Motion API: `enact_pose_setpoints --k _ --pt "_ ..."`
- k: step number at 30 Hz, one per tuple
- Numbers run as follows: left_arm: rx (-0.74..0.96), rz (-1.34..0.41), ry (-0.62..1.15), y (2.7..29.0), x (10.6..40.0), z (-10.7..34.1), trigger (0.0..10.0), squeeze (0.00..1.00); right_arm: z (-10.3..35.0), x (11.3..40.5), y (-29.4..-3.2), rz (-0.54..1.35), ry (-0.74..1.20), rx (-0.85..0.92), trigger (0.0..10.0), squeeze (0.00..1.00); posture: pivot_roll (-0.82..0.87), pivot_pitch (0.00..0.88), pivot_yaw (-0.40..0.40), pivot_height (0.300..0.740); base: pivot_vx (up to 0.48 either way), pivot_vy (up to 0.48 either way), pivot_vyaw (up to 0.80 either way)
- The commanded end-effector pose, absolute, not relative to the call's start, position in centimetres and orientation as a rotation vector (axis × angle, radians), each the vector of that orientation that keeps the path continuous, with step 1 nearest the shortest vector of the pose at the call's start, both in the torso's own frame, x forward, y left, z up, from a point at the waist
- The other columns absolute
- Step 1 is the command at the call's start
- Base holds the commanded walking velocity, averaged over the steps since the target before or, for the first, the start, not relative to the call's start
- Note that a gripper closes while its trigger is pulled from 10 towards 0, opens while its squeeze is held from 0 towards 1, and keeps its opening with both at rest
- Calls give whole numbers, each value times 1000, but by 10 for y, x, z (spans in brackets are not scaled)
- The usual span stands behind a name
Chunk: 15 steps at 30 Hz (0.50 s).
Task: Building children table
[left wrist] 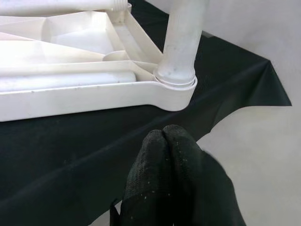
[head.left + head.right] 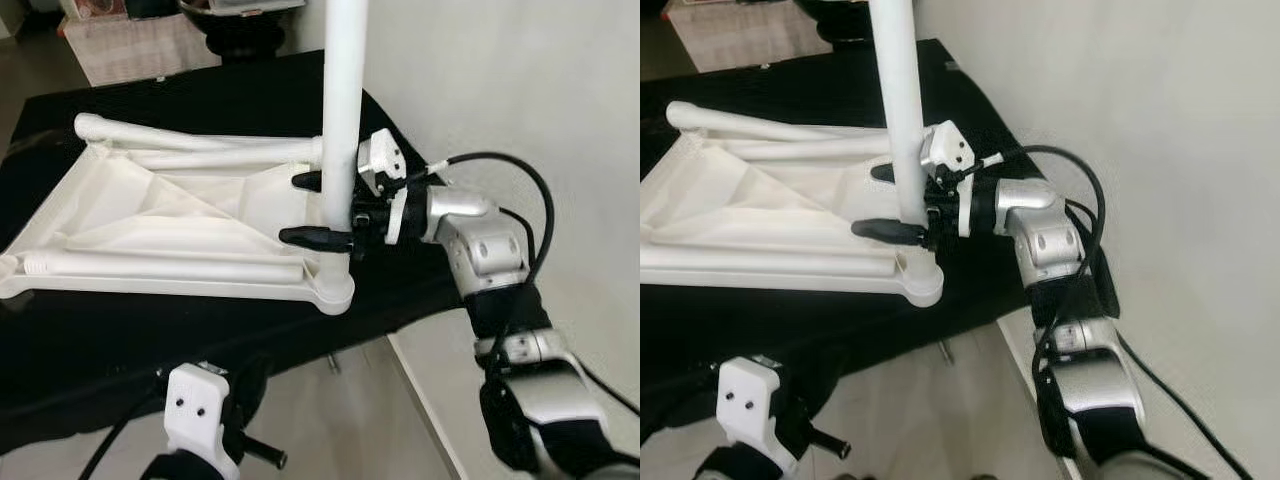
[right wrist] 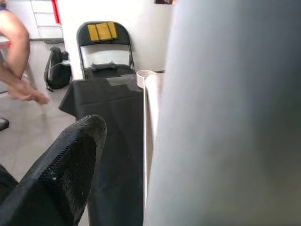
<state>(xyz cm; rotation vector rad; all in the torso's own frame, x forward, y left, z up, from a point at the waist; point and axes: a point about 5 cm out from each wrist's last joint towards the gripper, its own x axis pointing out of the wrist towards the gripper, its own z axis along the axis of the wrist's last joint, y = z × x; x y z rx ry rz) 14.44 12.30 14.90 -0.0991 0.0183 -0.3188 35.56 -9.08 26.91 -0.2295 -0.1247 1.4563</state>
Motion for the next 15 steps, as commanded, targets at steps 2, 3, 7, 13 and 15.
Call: enact_pose_setpoints --k 2,3,7,13,15 --pt "-99 -318 33 122 142 148 10000 0 270 358 -83 1538 -125 -200 10000 0 73 178 -12 740 0 0 0" --pt "-99 -318 33 122 142 148 10000 0 270 358 -83 1538 -125 -200 10000 0 73 178 -12 740 0 0 0" --pt "-94 -315 34 122 141 149 10000 0 264 361 -80 1601 -78 -192 0 0 90 187 -18 740 0 0 0" --pt "-91 -311 35 122 139 149 10000 0 259 364 -81 1610 -51 -184 0 0 80 189 -18 740 0 0 0" --pt "-91 -311 35 122 139 149 10000 0 259 364 -81 1610 -51 -184 0 0 80 189 -18 740 0 0 0"
